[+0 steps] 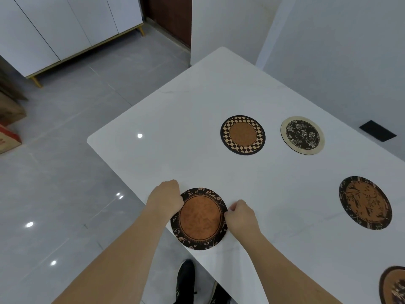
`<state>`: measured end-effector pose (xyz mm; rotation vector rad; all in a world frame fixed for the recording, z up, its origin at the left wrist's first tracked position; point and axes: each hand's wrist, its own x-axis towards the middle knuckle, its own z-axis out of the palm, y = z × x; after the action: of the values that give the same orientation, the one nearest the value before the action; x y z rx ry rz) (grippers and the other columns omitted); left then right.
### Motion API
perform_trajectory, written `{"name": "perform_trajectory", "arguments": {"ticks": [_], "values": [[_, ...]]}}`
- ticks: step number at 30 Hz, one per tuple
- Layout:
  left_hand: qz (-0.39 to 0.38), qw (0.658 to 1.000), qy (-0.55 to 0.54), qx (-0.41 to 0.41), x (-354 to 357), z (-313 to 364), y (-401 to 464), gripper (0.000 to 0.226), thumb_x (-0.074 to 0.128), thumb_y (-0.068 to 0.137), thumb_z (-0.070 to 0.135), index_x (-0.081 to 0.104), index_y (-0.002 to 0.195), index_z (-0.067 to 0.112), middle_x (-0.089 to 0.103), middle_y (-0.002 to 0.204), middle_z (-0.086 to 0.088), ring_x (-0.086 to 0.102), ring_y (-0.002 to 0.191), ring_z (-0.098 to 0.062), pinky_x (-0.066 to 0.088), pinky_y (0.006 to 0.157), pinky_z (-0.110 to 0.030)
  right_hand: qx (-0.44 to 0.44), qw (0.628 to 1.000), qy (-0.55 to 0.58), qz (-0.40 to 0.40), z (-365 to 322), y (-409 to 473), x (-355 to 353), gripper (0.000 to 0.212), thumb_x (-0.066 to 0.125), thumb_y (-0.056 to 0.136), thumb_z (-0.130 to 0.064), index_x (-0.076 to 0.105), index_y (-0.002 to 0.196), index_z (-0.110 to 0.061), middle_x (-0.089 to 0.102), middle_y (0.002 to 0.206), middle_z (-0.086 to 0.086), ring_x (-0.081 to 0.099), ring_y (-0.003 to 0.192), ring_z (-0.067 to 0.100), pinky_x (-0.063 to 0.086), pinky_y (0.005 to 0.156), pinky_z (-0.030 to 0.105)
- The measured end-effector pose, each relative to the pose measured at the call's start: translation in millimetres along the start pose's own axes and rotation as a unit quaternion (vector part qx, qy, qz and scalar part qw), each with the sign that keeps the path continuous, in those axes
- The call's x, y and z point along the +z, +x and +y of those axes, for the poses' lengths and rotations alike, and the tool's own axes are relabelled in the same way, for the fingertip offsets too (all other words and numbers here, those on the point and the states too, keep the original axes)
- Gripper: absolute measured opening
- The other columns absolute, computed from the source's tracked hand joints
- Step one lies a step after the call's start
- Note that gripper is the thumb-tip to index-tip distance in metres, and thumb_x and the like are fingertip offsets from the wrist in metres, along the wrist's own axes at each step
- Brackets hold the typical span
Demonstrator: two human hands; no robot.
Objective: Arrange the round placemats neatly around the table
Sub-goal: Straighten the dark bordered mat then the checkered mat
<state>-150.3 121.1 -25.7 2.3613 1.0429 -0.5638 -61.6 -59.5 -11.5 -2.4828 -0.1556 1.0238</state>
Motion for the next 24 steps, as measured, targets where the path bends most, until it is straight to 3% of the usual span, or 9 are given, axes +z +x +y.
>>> {"name": "perform_trajectory", "arguments": {"ticks": [6,9,12,20,24], "values": [[0.059,0.997,0.019,0.052,-42.2,34.5,-20.9,0.022,0.044,0.095,0.022,0.050,0.108,0.006,0.052,0.109,-0.011,0.054,0.096,-0.025,0.046,0.077,-0.033,-0.029,0.999,0.024,0.018,-11.6,-19.9,-54.0,0.035,0.048,0.088,-0.013,0.047,0.123,-0.006,0.057,0.112,0.009,0.057,0.095,0.021,0.043,0.073,0.027],[0.156,0.979,0.044,0.123,-71.4,68.4,-31.1,0.027,0.038,0.099,0.021,0.050,0.117,0.005,0.054,0.112,-0.011,0.054,0.097,-0.025,0.047,0.078,-0.034,-0.092,0.994,-0.022,0.052,-22.8,-28.9,-90.1,0.039,0.047,0.092,-0.015,0.043,0.130,-0.007,0.052,0.127,0.011,0.055,0.110,0.024,0.045,0.084,0.028],[0.226,0.956,0.053,0.179,-91.1,96.2,-37.5,0.030,0.035,0.100,0.020,0.050,0.122,0.005,0.055,0.114,-0.012,0.052,0.098,-0.025,0.048,0.076,-0.034,-0.140,0.982,-0.074,0.106,-32.5,-31.8,-118.6,0.038,0.045,0.093,-0.014,0.044,0.130,-0.008,0.050,0.128,0.011,0.052,0.114,0.025,0.043,0.089,0.031],[0.236,0.939,0.102,0.228,-141.7,84.6,-8.5,0.030,0.031,0.101,0.023,0.043,0.126,0.009,0.050,0.122,-0.006,0.048,0.106,-0.022,0.043,0.083,-0.029,-0.171,0.950,-0.184,0.185,-87.5,-22.8,-122.9,0.037,0.042,0.092,-0.013,0.043,0.129,-0.011,0.048,0.127,0.009,0.048,0.110,0.025,0.044,0.087,0.032],[0.237,0.941,0.101,0.218,-181.0,59.2,27.5,0.030,0.031,0.101,0.023,0.042,0.124,0.008,0.050,0.120,-0.007,0.048,0.103,-0.023,0.043,0.077,-0.030,-0.196,0.932,-0.227,0.203,-136.3,-15.2,-100.4,0.036,0.041,0.090,-0.012,0.044,0.126,-0.013,0.048,0.127,0.006,0.047,0.110,0.024,0.042,0.084,0.029]]}}
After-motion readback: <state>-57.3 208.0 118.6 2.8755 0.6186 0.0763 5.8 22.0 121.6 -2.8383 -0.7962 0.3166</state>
